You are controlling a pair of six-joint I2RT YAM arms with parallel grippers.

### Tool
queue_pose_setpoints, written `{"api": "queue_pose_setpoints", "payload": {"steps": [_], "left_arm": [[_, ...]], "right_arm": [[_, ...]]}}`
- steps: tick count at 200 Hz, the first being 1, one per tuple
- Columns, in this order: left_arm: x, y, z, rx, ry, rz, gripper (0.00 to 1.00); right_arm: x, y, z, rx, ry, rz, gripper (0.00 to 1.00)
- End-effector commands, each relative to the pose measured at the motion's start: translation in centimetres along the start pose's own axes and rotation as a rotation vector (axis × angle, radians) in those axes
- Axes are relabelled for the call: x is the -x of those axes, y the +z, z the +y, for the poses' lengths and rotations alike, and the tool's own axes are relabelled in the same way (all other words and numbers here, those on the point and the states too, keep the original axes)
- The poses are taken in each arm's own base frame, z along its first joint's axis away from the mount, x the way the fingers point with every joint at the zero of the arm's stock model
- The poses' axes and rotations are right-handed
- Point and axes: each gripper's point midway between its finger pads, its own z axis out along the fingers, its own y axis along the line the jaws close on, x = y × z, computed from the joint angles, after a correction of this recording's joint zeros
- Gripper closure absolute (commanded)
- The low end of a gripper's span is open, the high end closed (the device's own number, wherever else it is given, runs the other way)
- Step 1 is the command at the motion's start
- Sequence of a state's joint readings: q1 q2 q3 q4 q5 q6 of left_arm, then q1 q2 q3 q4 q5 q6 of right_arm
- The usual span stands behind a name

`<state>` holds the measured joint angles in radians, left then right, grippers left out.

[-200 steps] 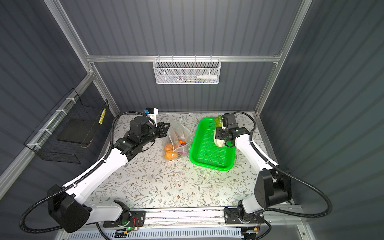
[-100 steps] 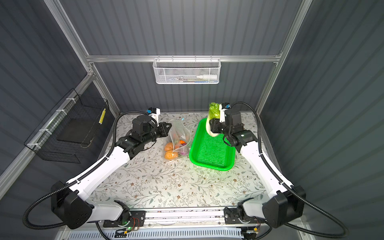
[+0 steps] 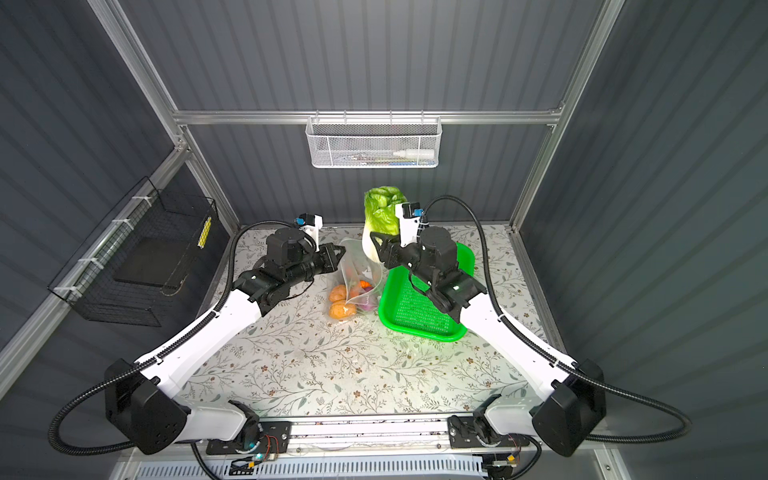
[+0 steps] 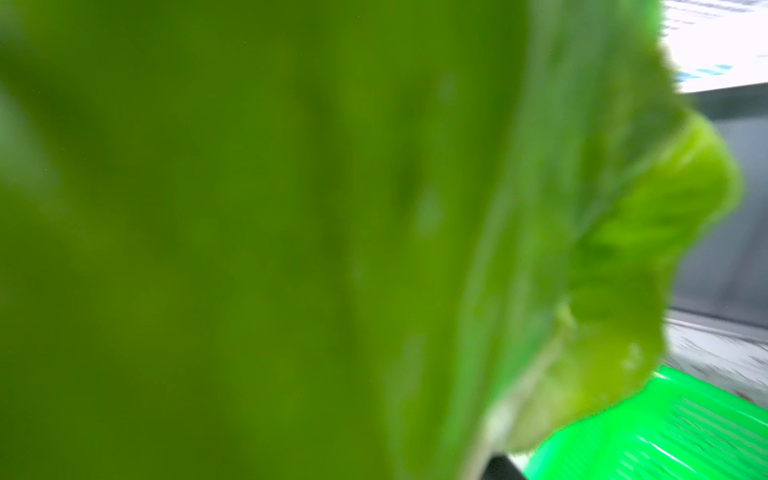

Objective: Place the food in the zip-top bag and seal the zipper
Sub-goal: 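Lift the lettuce and carry it to the bag opening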

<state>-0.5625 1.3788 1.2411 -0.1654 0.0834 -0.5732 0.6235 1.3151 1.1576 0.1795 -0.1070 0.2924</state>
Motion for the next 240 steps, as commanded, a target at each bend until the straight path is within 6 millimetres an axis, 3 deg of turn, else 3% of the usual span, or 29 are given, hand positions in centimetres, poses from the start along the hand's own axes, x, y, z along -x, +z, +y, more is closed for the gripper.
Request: {"api": "queue_pose_setpoints", "payload": {"steps": [1,36,177,213,240], "left_arm": [[0.3,-0.2,-0.5,-0.008,-0.017,0.008,1.00],[0.5,-0.1,-0.6,-0.006,-0.023,0.010,1.00],[1.1,-0.4,-0.8,-0.009,-0.028,-0.022,1.00],[1.4,-0.8,-0.4,0.003,-0.037,-0.054,1.00],[1.2,-0.8,0.0,0.020,-0.039,-0.050,1.00]], "right_arm": [[0.8,0.2,2.0,0.079,-0.068,-0.123,0.52],[-1.3,0.9,2.9,0.119,-0.092,-0.150,0.52],[-9.9,3.5,0.4,0.062,-0.150,-0.030,0.47],[-10.7,3.3,0.6,0.072,-0.160,0.012,0.29],[-10.1,2.7,1.0,0.086,-0.145,0.007,0.15]]}}
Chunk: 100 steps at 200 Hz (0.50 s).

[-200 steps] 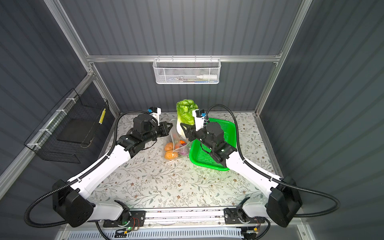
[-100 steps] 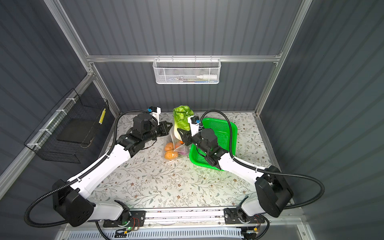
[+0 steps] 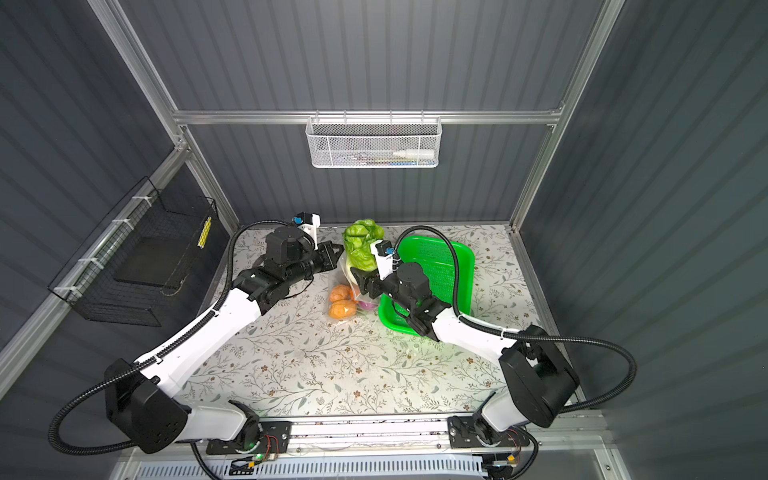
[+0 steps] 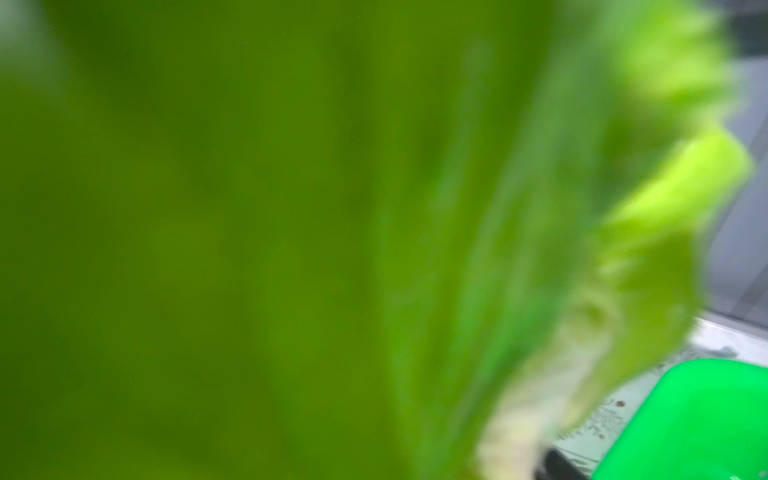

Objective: Place the food in the zip-top bag and seal the zipper
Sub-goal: 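Lift the lettuce and carry it to the bag opening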

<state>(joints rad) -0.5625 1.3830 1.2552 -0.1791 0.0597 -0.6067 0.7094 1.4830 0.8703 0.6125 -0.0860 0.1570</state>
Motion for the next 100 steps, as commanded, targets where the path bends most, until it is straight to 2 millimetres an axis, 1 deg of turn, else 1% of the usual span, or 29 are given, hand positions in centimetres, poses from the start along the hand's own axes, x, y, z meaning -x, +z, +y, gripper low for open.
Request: {"api": "queue_pose_setpoints", "payload": {"steps": [1,24,46,59,74,85,100], "left_arm": [[0.8,-0.7,-0.3,-0.003,-0.005,-0.038,1.00],[0.8,-0.6,-0.2,0.000,-0.005,-0.038,1.00],[0.8,-0.7,-0.2,0.000,-0.006,-0.041,1.00],[0.8,-0.7,-0.2,0.001,-0.010,-0.042,1.00],[0.7,-0.7,-0.1,-0.001,-0.013,-0.040,1.00],[0.6,-0.7,-0.1,-0.002,-0.018,-0.041,1.00],[0.6,-0.7,-0.1,-0.006,-0.019,-0.043,1.00]], "right_arm": [[1.4,-0.9,0.9,0.028,-0.006,-0.033,0.15],[2.0,-1.4,1.0,0.028,-0.003,-0.035,0.08],[2.7,-1.5,0.7,0.010,0.023,-0.024,0.07],[3.3,-1.4,1.0,0.020,0.071,-0.016,0.11],[4.2,-1.1,1.2,0.021,0.171,-0.013,0.20],[4.2,-0.8,1.2,0.012,0.235,0.016,0.26],[3.9,-0.5,0.4,-0.043,0.321,0.046,0.31]]}}
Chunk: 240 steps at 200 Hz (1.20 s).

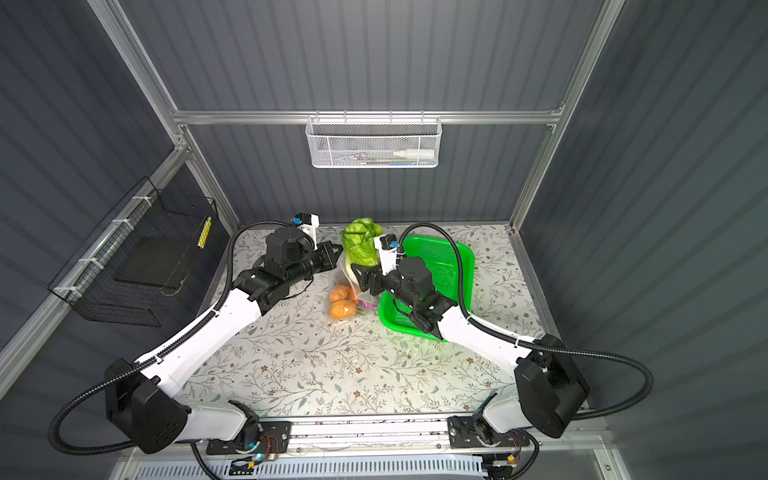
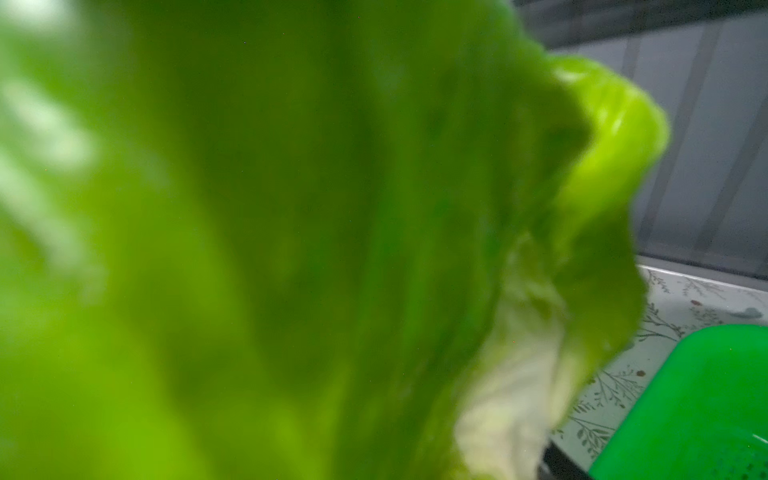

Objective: Place the food in the zip-top bag and seal the zipper
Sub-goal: 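Push the lettuce down into the bag with the right gripper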

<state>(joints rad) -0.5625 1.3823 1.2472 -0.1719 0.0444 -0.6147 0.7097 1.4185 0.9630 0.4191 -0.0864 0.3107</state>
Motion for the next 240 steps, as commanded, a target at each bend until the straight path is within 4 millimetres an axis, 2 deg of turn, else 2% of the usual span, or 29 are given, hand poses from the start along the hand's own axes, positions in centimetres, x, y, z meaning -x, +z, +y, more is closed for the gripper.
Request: {"api": "queue_pose_setpoints", "payload": {"steps": [1,30,72,91,120,153,190,240], "left_arm": [[0.6,-0.8,-0.4,-0.018,-0.012,-0.034,1.00],[0.8,-0.9,-0.6,-0.026,-0.008,-0.040,1.00],[1.7,-1.9,-1.0,-0.022,0.019,-0.071,1.00],[1.9,-2.2,-0.8,-0.009,0.030,-0.079,1.00],[1.6,-1.9,-0.3,0.008,0.033,-0.066,1.00],[0.9,-1.4,0.2,0.014,0.025,-0.046,1.00],[0.0,-0.9,0.9,0.036,0.024,-0.021,1.00],[-0.3,-0.6,0.9,0.028,0.004,-0.007,1.00]], "right_arm": [[1.3,0.3,0.0,-0.036,0.169,0.009,0.32],[0.4,0.9,-0.8,-0.067,0.208,0.011,0.34],[-2.6,1.6,-1.4,-0.120,0.006,0.097,0.19],[-2.7,1.0,-1.4,-0.121,-0.047,0.108,0.13],[-1.5,-0.4,-0.6,-0.090,-0.118,0.103,0.01],[-0.8,-2.0,0.8,-0.019,-0.152,0.115,0.01],[-0.4,-3.4,0.5,-0.009,-0.110,0.129,0.01],[-2.4,-2.9,-0.8,-0.005,-0.049,0.201,0.01]]}}
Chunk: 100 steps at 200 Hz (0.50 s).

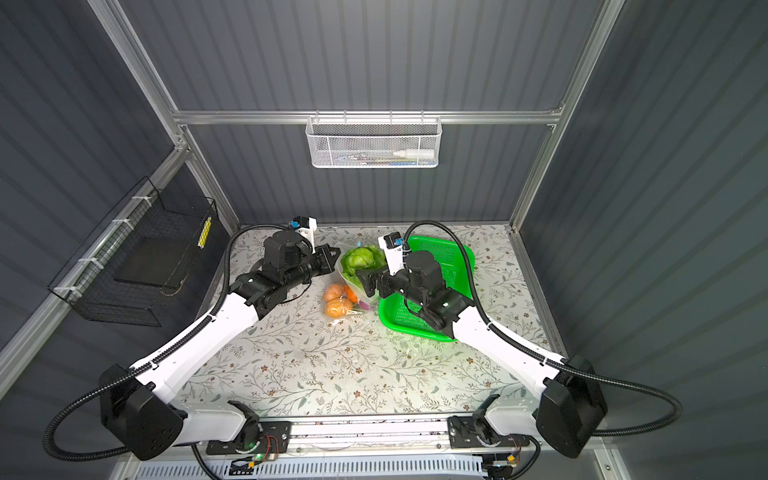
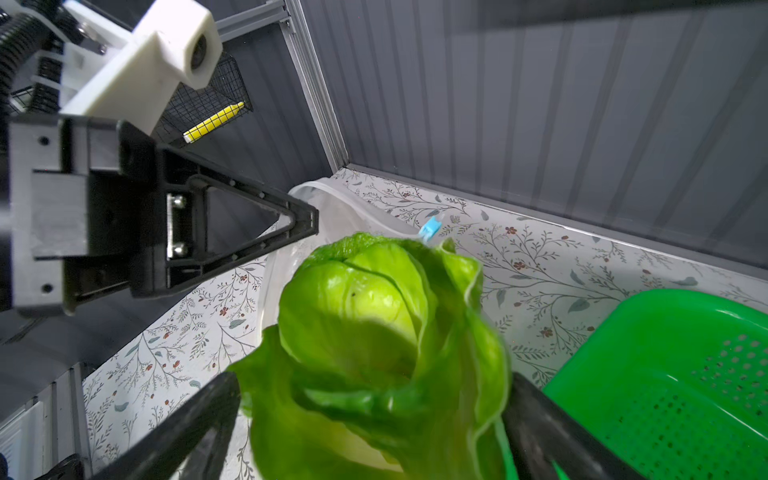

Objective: Place the food in the zip-top bag and seal the zipper
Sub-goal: 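Push the lettuce down into the bag with the right gripper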

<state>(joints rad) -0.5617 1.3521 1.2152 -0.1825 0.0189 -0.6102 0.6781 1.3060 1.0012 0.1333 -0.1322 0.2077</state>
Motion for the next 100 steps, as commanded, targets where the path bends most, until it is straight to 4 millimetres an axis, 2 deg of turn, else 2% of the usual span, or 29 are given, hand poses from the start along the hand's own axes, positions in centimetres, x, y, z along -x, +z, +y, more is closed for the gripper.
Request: {"api": "queue_pose_setpoints", "payload": {"steps": [1,40,61,81,100], "left_arm": [[0.2,0.1,0.0,-0.001,0.000,-0.003,1.00],[0.2,0.0,0.2,0.011,0.000,-0.006,1.00],[0.1,0.1,0.2,0.012,0.000,0.000,1.00],[0.3,0.1,0.1,0.009,0.002,-0.005,1.00],[0.2,0.3,0.1,0.008,0.004,-0.001,1.00]], "right_arm": [[-2.0,0.4,-0.1,0.020,0.031,0.066,0.01],[0.0,-2.0,-1.9,-0.008,0.103,0.023,0.01],[0.5,-4.2,-3.9,-0.029,0.225,0.034,0.10],[-0.3,-5.9,-5.2,-0.053,0.301,0.049,0.21],[-2.4,-6.1,-6.0,-0.082,0.350,0.104,0.34]]}}
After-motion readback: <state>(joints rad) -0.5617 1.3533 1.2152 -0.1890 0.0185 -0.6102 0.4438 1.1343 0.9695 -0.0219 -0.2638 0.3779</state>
